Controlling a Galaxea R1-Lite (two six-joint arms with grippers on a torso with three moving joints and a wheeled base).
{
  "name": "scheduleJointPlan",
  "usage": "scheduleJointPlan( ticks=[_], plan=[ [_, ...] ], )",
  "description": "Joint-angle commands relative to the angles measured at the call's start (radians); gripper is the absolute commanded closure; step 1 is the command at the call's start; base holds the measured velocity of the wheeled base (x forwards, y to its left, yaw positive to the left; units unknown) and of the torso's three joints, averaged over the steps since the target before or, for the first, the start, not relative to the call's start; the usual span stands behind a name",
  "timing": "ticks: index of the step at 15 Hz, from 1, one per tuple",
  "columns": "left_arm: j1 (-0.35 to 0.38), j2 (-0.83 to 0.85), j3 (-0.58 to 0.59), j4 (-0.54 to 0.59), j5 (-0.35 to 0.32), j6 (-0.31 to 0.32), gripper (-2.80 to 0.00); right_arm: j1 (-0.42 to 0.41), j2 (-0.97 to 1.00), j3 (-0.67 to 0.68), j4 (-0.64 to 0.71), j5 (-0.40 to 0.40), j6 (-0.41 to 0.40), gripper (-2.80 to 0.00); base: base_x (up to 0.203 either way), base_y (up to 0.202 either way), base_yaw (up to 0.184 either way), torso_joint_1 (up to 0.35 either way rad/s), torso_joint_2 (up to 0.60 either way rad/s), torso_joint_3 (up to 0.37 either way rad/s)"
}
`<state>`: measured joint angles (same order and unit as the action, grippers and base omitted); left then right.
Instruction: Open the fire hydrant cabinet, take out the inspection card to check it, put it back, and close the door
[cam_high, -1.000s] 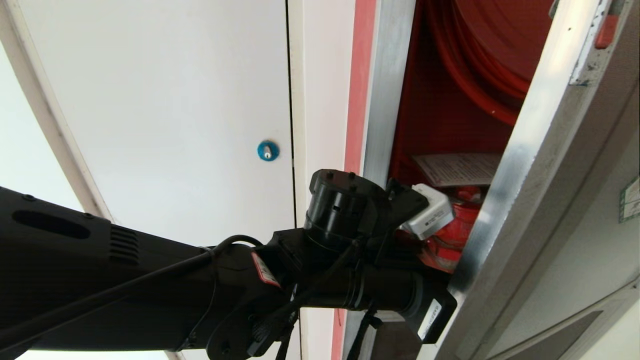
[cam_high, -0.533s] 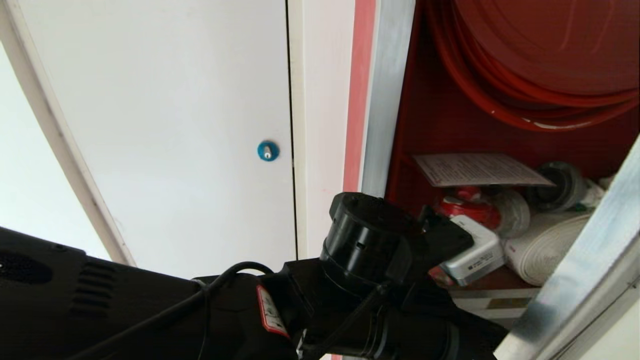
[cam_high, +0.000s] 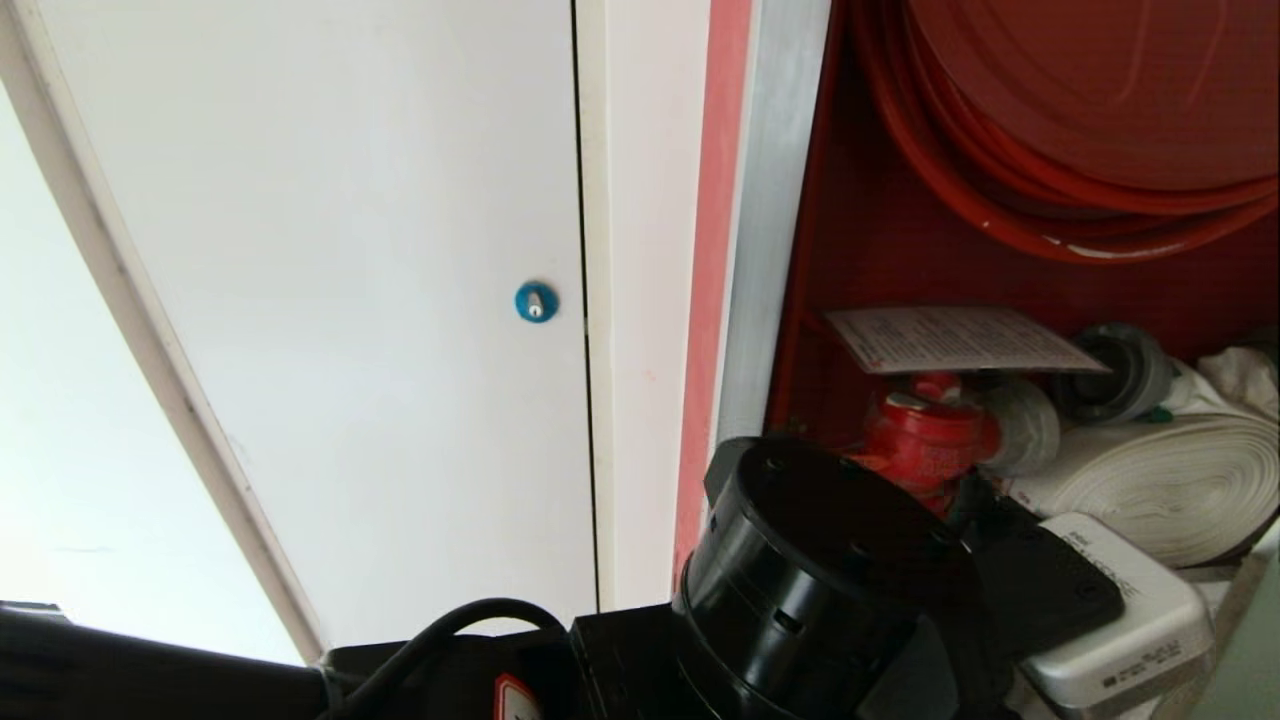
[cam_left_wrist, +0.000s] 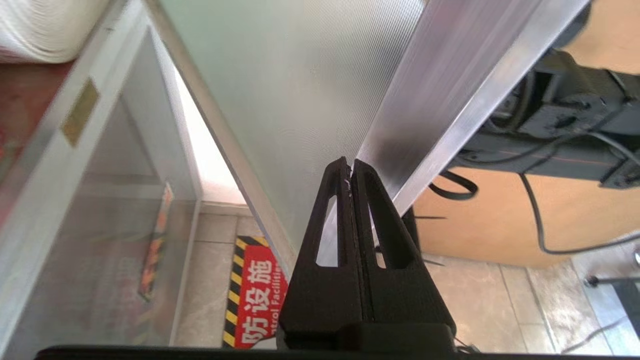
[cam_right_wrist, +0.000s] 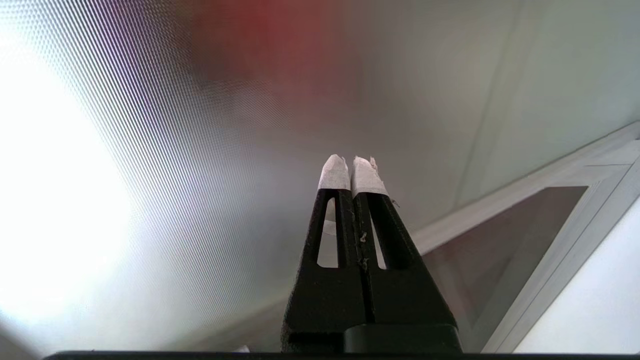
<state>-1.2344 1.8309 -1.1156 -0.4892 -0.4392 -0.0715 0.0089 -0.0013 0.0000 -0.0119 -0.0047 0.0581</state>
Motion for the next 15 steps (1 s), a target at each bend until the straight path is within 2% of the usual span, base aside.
scheduleJointPlan(
  ticks=[1,11,14,15],
  plan=[
    [-0.024,-0.001,0.003,-0.003,-0.001,0.000,0.00,0.000,0.001,0.003,0.000,0.000,0.000,0.00,0.000,0.000,0.000,0.000,0.00,0.000],
    [-0.077,-0.030,0.008,-0.003,0.002,0.000,0.00,0.000,0.001,0.003,0.000,0.000,0.000,0.00,0.000,0.000,0.000,0.000,0.00,0.000],
    [-0.029,-0.045,0.046,-0.003,0.008,0.000,0.00,0.000,0.001,0.003,0.000,0.000,0.000,0.00,0.000,0.000,0.000,0.000,0.00,0.000],
    [0.018,-0.072,0.066,-0.003,0.008,-0.002,0.00,0.000,0.001,0.003,0.000,0.000,0.000,0.00,0.000,0.000,0.000,0.000,0.00,0.000]
  ],
)
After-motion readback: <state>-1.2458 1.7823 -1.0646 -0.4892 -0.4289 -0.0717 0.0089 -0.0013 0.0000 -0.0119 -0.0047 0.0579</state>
